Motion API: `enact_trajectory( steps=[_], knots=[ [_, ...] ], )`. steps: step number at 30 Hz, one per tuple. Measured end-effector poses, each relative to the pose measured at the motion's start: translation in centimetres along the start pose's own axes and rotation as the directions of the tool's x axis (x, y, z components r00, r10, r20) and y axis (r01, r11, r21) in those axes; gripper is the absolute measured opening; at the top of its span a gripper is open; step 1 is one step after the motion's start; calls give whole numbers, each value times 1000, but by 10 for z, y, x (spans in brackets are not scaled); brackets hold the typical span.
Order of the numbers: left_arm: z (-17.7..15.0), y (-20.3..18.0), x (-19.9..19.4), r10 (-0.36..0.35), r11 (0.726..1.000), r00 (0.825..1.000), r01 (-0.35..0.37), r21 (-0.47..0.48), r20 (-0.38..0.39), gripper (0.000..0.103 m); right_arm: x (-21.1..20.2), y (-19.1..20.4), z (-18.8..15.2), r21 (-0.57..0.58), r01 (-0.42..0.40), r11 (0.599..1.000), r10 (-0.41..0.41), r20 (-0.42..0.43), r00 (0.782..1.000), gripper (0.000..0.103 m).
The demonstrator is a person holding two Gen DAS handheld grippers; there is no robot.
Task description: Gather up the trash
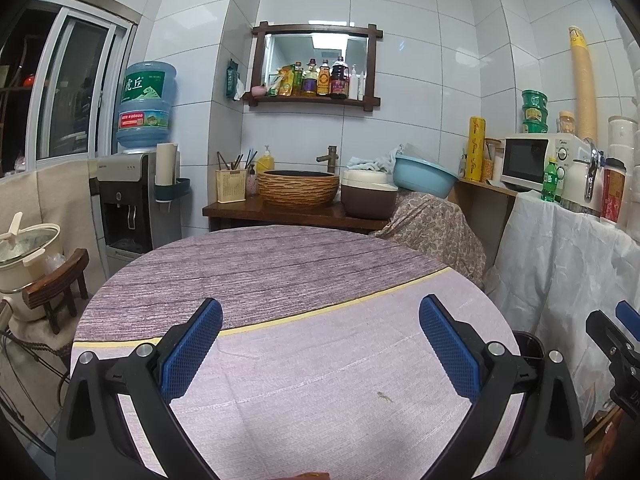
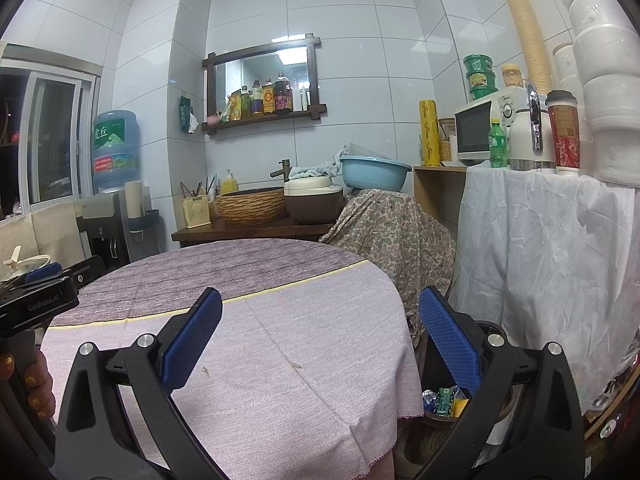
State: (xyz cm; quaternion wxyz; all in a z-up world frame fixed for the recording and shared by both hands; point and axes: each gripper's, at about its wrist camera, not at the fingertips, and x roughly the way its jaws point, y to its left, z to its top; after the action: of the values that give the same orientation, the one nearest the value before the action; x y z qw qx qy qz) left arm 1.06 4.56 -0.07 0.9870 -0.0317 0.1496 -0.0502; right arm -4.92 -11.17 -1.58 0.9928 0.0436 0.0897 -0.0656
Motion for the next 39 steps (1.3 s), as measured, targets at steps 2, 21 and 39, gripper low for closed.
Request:
enact_trajectory(
  steps=[2,21,39],
  knots=[
    [0,0,0,-1,1000,1000,1,1,-1,98,0,0,0,0,0,1000,0,0,1000,97],
    [0,-3,0,-5,1000,1000,5,6,-6,98,2,0,-4,2,-2,1000,2,-1,1000,97],
    [0,-4,0,-5,1000,1000,5,8,-6,98,2,-2,-7,4,-2,1000,3,-5,1000,97]
  ],
)
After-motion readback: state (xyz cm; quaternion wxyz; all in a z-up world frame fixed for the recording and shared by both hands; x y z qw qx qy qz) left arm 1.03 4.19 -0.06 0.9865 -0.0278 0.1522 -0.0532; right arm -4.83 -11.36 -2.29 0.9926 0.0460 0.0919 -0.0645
